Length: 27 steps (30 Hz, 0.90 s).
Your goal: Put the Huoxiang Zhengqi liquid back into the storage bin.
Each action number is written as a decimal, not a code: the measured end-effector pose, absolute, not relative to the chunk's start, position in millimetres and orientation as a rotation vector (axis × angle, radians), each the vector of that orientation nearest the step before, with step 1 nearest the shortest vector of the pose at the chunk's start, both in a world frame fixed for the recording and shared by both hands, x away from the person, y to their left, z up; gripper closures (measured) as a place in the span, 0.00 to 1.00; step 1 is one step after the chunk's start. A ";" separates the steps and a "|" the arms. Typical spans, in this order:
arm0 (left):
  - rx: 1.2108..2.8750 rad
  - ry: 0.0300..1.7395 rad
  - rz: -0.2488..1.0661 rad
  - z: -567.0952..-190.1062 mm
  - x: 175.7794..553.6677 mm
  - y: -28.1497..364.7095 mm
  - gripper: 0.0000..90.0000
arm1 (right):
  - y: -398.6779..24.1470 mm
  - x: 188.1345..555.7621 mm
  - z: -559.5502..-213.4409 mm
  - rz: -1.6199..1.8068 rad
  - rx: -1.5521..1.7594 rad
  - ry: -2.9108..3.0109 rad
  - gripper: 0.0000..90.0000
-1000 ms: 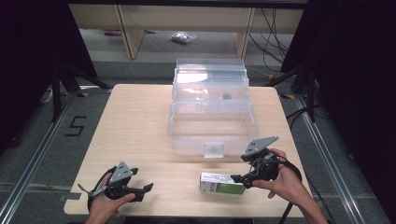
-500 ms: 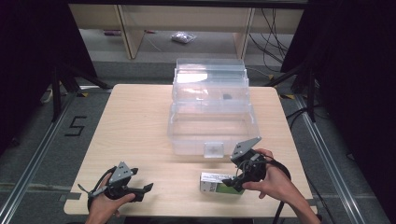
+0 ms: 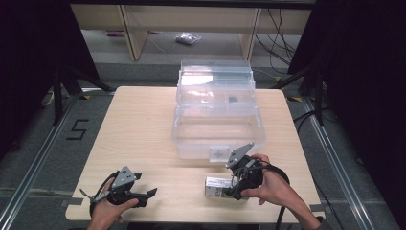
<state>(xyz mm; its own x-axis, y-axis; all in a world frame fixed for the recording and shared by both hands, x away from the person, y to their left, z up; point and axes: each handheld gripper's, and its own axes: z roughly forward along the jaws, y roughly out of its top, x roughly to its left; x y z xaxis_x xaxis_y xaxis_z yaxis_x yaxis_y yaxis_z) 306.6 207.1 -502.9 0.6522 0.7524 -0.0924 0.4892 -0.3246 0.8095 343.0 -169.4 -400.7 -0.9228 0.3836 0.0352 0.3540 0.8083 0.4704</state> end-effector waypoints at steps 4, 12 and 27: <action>1.986 0.969 0.371 -502.6 306.2 206.6 0.18 | -167.2 343.8 -403.2 0.724 0.589 2.924 0.23; 1.985 0.969 0.370 -503.0 306.5 206.2 0.18 | -158.7 349.3 -414.0 0.627 0.571 2.956 0.23; 1.975 0.972 0.377 -503.3 306.2 206.2 0.18 | -151.0 357.3 -426.8 0.508 0.541 3.009 0.27</action>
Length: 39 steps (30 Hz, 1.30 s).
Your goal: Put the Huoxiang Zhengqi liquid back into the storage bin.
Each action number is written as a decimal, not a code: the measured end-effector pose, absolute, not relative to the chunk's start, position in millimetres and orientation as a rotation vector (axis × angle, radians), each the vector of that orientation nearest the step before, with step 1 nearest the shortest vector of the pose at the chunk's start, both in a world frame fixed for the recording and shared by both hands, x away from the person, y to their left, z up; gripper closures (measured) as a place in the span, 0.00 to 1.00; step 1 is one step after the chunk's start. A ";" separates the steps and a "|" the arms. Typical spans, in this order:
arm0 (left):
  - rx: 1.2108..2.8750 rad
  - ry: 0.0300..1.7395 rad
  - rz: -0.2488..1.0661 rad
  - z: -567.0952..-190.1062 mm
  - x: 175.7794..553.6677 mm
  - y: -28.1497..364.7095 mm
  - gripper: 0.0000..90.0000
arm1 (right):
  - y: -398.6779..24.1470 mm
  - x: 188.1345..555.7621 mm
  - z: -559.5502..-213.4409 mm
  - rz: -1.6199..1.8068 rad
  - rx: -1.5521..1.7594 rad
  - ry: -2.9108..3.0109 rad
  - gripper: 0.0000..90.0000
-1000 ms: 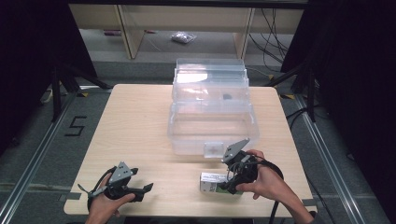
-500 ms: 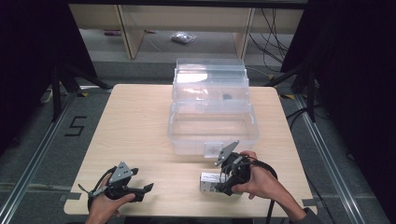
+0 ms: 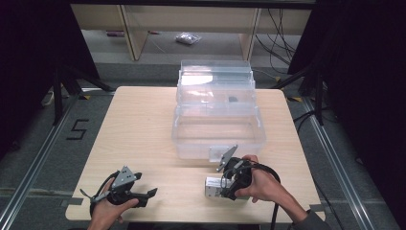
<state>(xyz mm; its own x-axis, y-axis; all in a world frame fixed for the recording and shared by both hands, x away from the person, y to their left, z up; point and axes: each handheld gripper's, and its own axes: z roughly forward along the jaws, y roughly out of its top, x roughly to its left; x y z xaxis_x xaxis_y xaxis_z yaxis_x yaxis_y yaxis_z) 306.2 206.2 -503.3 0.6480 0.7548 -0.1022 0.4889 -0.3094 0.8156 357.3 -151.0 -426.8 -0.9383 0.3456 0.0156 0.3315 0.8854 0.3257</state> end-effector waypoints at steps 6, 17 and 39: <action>1.977 0.972 0.378 -503.0 305.9 206.2 0.18 | -150.1 358.8 -427.9 0.504 0.540 3.009 0.28; 1.985 0.968 0.372 -502.6 306.2 206.6 0.18 | -149.4 359.0 -432.0 0.481 0.512 3.025 0.37; 1.996 0.960 0.374 -502.3 306.2 207.0 0.19 | -136.6 354.2 -431.6 0.278 0.401 3.051 0.71</action>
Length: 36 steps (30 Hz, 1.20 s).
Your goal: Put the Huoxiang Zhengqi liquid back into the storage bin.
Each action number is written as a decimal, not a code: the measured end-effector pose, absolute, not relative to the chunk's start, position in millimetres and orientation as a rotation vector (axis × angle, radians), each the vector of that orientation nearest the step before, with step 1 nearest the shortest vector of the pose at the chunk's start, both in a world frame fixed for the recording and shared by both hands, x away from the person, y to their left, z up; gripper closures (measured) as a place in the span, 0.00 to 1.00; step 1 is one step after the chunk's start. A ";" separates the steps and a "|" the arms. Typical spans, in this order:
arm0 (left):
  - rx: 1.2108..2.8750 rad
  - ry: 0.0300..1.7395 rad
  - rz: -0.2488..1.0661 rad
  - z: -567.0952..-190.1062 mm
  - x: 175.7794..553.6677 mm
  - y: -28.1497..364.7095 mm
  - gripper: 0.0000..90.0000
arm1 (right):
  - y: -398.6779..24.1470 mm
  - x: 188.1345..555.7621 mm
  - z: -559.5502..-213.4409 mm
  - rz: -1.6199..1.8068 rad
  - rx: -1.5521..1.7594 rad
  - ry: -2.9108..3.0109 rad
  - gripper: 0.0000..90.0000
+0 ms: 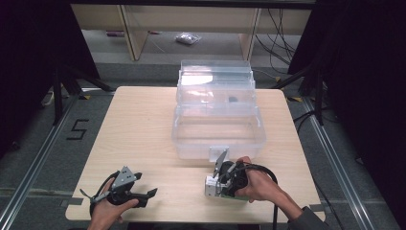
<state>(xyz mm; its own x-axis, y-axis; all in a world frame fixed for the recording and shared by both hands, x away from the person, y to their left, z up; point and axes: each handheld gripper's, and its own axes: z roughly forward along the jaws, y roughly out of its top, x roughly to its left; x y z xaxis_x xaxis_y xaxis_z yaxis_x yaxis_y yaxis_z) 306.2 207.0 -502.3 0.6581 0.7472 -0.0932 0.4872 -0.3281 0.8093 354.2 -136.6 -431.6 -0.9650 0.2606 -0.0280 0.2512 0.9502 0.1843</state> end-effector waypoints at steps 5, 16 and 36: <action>1.997 0.957 0.375 -501.9 306.2 207.2 0.19 | -131.7 353.5 -428.8 0.250 0.340 3.057 0.71; 1.997 0.957 0.374 -502.0 306.2 207.2 0.19 | -133.2 356.5 -407.4 0.283 0.355 3.037 0.71; 1.975 0.971 0.376 -503.2 306.0 206.2 0.19 | -148.4 380.4 -352.5 0.372 0.366 3.010 0.71</action>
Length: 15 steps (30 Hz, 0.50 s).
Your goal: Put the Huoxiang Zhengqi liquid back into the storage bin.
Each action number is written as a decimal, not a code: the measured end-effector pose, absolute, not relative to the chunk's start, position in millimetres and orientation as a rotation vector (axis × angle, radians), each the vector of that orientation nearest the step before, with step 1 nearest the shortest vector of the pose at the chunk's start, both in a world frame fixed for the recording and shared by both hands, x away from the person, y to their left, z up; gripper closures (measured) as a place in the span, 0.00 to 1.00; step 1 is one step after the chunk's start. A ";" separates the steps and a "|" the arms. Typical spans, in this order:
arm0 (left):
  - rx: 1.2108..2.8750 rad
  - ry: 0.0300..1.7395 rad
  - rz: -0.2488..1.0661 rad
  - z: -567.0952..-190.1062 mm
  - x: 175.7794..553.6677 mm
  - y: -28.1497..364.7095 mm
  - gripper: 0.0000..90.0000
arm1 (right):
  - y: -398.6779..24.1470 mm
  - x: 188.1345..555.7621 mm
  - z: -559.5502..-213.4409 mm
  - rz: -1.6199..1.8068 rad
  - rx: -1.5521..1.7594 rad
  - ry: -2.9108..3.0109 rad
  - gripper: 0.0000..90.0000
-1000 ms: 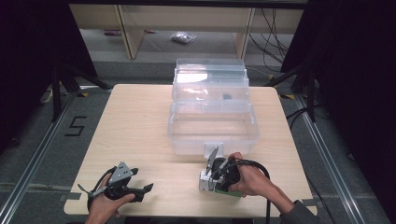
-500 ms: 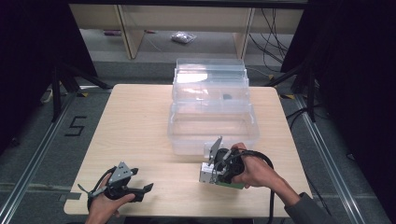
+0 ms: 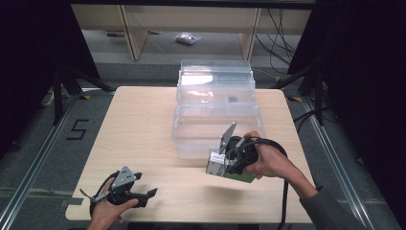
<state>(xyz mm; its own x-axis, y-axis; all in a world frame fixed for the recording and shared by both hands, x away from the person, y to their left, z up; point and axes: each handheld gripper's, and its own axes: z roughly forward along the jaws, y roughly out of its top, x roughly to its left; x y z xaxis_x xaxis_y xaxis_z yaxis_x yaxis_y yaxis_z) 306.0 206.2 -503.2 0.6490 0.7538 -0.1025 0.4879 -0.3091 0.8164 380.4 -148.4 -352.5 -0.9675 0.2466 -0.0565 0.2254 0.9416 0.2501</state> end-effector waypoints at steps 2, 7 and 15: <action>1.979 0.970 0.374 -503.1 306.1 206.3 0.19 | -149.8 385.6 -345.4 0.380 0.333 3.011 0.71; 1.983 0.967 0.371 -502.7 306.5 207.0 0.19 | -151.1 395.7 -329.5 0.369 0.307 3.005 0.71; 1.985 0.967 0.376 -502.8 306.2 206.8 0.19 | -151.9 403.7 -310.1 0.386 0.315 2.988 0.72</action>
<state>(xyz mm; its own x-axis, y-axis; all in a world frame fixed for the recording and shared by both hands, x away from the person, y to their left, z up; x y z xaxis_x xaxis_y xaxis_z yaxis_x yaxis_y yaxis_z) 306.2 206.8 -502.8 0.6525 0.7515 -0.0978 0.4883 -0.3182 0.8126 403.7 -151.9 -310.1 -0.9722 0.2186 -0.0838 0.1902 0.9461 0.2621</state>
